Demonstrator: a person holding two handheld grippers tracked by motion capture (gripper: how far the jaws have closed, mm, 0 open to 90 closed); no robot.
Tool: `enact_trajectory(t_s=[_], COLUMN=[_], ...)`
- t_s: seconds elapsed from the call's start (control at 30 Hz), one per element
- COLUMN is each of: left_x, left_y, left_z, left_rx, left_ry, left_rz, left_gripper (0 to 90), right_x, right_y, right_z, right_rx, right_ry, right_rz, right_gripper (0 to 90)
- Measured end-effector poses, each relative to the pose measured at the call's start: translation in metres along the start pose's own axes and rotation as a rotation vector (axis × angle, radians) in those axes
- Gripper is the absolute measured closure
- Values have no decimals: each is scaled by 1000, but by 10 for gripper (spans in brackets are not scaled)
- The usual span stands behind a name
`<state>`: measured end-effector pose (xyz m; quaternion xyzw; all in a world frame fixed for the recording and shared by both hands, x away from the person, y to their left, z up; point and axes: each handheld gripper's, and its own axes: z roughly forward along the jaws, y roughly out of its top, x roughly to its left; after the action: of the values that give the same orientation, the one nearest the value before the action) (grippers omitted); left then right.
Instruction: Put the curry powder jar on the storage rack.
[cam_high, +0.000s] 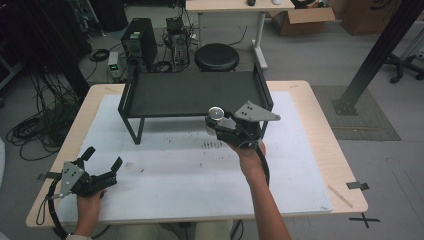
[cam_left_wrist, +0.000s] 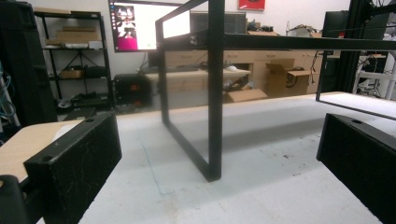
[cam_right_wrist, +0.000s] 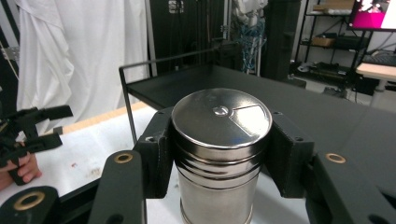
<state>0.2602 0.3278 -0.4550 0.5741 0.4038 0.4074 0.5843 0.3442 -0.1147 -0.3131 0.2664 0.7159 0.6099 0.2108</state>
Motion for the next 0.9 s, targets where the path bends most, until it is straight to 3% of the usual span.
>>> enact_trajectory(t_s=[0.43, 0.9], left_x=[0, 0], left_y=[0, 0], left_z=[0, 0], left_rx=[-1, 1], left_ry=[0, 0], left_rz=[-3, -1], left_gripper=[2, 2], right_x=[-3, -13], right_y=[34, 54], right_z=[26, 61], right_rx=[-20, -18], right_ry=[36, 39], right_rz=[-23, -35], right_gripper=[489, 489])
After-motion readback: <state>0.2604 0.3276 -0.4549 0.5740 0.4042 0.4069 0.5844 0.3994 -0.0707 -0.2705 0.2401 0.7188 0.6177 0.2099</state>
